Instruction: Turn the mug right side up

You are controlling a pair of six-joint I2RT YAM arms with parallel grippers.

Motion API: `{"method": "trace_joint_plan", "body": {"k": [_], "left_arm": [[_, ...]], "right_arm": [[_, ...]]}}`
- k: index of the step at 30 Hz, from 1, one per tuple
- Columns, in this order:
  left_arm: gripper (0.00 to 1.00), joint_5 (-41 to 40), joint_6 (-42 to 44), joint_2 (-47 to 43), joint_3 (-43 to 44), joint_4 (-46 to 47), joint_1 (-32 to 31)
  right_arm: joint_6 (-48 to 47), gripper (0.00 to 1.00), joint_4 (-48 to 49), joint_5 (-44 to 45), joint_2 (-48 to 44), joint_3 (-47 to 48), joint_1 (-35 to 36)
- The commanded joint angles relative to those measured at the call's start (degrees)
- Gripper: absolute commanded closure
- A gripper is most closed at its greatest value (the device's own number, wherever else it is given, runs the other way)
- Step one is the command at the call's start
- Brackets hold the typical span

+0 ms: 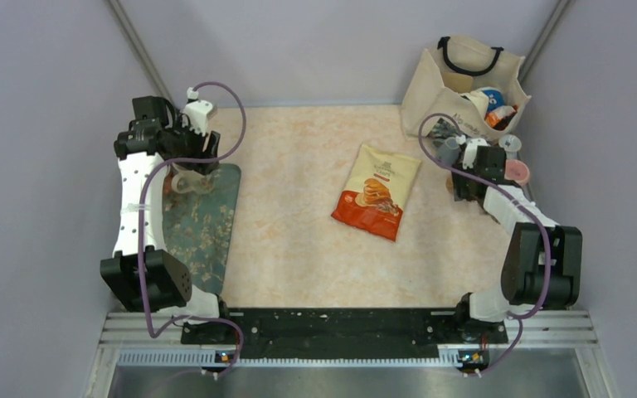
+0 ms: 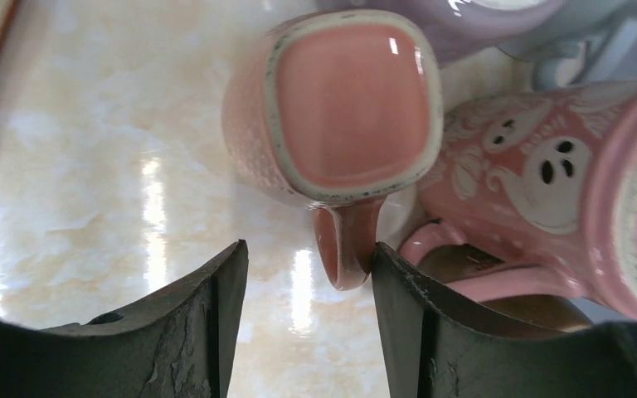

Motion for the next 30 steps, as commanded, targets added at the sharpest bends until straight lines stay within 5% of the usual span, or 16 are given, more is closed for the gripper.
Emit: {"method": "trace_joint_plan", "body": {"k": [1, 7, 13, 17, 23, 30], "left_arm": [[0.33, 4.21, 0.11, -2.56, 1.0, 0.62, -0.17], [0.33, 6.81, -0.52, -2.69, 1.54, 0.33, -0.14], [0.33, 6.76, -0.58, -3.1, 1.52, -0.09, -0.16], [0.33, 7.1, -0.34, -3.69, 1.04, -0.7, -0.29], [0.33, 7.82, -0.7, -4.85, 1.07, -1.48, -0.72], [0.33, 11.27, -3.74, -7.25, 0.07, -1.55, -2.02]], "right_arm": [[1.43, 0.45, 1.29, -9.53, -1.99, 2.01, -0.31], [3.53, 0.42, 3.98, -3.49, -3.77, 0.03, -0.31], [4.73, 0.45, 2.99, 1.54, 4.05, 2.64, -0.31], [5.61, 0.57, 2.89, 1.85, 6.27, 3.5, -0.31], [6.26, 1.0, 0.21, -0.76, 5.83, 5.43, -0.31], [13.26, 1.0, -5.17, -6.91, 0.63, 6.98, -0.31]]}}
